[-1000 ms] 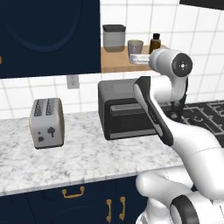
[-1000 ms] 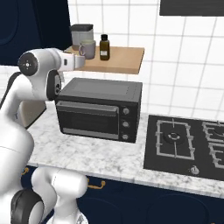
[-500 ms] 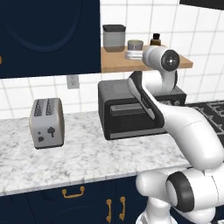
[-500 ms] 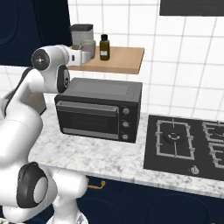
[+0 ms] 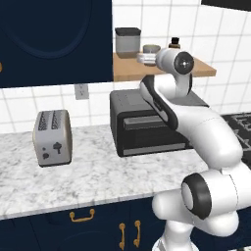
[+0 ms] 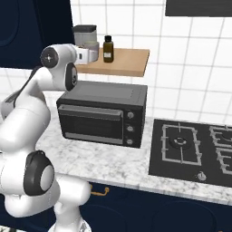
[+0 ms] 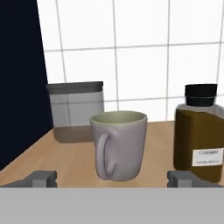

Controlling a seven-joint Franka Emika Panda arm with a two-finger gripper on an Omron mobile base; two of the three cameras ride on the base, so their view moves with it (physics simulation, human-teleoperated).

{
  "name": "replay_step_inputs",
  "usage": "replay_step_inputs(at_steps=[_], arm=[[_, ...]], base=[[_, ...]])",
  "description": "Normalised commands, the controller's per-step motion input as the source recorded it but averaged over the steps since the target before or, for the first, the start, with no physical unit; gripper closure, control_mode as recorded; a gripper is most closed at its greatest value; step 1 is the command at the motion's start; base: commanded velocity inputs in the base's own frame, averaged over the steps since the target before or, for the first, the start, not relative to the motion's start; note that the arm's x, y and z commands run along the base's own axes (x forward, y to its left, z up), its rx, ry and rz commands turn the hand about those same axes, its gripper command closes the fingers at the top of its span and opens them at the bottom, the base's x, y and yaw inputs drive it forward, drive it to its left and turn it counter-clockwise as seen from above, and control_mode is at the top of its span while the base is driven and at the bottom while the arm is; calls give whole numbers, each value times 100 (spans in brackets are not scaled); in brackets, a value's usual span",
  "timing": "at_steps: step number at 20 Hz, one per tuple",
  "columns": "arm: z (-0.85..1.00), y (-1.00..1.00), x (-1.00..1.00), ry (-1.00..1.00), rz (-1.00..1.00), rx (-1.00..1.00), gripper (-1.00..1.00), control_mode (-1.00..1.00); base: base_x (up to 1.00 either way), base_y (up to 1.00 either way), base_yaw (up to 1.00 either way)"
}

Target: Gather all objects into one cabinet and sort the glasses and bowls to opposite sides.

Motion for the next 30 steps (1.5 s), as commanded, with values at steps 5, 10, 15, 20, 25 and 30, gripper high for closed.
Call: replay_step_inputs(at_steps=[5,10,15,20,25,30], arm=[[0,3,42,0,-2,0,-100,-100],[0,3,22,0,-2,0,-100,-100],[0,0,11,0,0,0,-100,-100],[-1,0,15,0,0,0,-100,-100],[-7,0,13,0,0,0,-100,-100],[-4,0,2,0,0,0,-100,-100]], base=[[0,0,0],[0,0,0],[0,0,0],[0,0,0],[0,0,0],[0,0,0]])
